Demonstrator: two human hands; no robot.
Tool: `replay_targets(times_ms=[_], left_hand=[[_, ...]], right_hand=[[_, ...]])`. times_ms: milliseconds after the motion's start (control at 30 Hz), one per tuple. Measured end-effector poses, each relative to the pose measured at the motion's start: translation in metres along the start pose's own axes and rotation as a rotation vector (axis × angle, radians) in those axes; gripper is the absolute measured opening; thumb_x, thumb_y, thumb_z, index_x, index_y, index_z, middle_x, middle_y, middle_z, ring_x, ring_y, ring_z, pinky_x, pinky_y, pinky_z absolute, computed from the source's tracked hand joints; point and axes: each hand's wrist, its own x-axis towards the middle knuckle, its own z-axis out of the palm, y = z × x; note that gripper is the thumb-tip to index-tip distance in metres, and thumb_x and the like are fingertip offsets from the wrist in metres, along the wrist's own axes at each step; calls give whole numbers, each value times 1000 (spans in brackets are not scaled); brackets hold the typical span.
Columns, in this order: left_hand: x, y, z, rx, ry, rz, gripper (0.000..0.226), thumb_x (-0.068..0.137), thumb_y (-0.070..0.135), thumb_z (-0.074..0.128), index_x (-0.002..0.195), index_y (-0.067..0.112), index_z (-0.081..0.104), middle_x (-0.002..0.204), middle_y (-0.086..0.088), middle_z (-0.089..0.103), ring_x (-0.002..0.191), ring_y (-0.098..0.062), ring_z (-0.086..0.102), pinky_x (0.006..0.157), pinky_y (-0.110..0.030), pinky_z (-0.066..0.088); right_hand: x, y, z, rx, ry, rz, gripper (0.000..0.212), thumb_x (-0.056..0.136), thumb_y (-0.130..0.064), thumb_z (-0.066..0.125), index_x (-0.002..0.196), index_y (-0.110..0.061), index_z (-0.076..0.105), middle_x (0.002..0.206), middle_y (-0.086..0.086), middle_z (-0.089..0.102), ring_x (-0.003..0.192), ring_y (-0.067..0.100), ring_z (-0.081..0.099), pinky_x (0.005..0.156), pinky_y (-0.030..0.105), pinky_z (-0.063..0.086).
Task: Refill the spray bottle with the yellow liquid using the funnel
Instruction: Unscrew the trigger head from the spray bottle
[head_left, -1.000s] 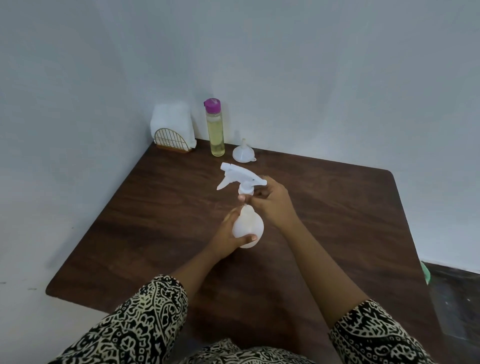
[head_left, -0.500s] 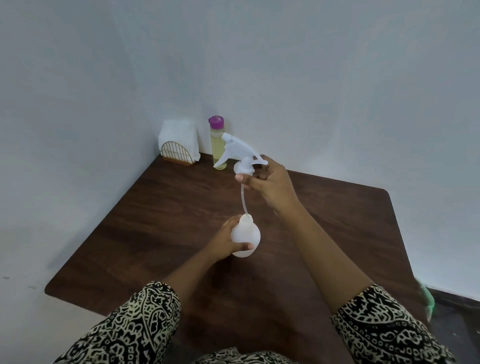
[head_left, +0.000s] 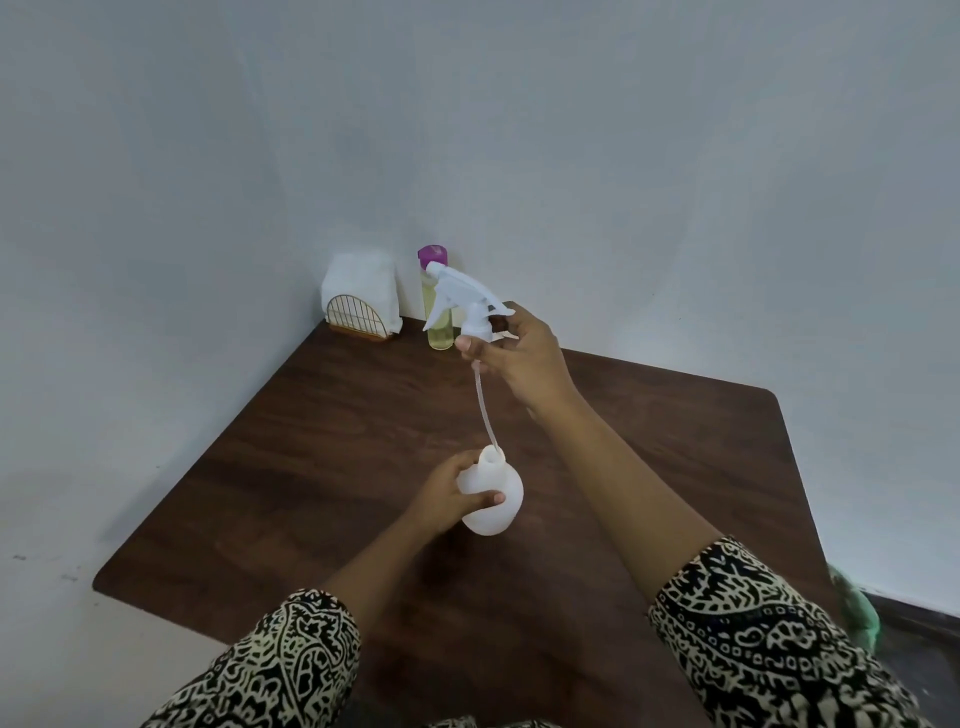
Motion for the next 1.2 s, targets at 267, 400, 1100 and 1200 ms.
replay_targets(times_ms=[267,400,1100,1200], left_hand=[[-3,8,-4,-71,40,61,78,60,50,82,130,41,50,134,14,55,123,-9,52,97,-35,50],[-10,32,-5,-68,215,268,45,72,49,74,115,40,64,123,18,64,118,-9,57,94,-39,51],[15,65,10,103,403,356,9,80,23,76,86,16,77,92,8,76,87,-1,62,81,-38,52],[20,65,8,71,369,326,11,80,26,76,88,18,77,93,11,75,88,-9,66,83,-39,53]], right_hand=[[5,-10,1,25,59,-19,33,74,-25,80,99,-21,60,91,-2,68,80,20,71,78,43,59],[10,-15,2,3,65,-39,37,73,-28,80,103,-17,61,94,0,67,81,20,70,77,44,59],[45,-38,5,20,39,-54,36,74,-20,80,102,-11,59,94,5,67,74,18,70,72,36,60],[53,-40,3,-7,27,-56,37,74,-20,80,103,-10,59,89,0,67,69,15,69,70,34,60]])
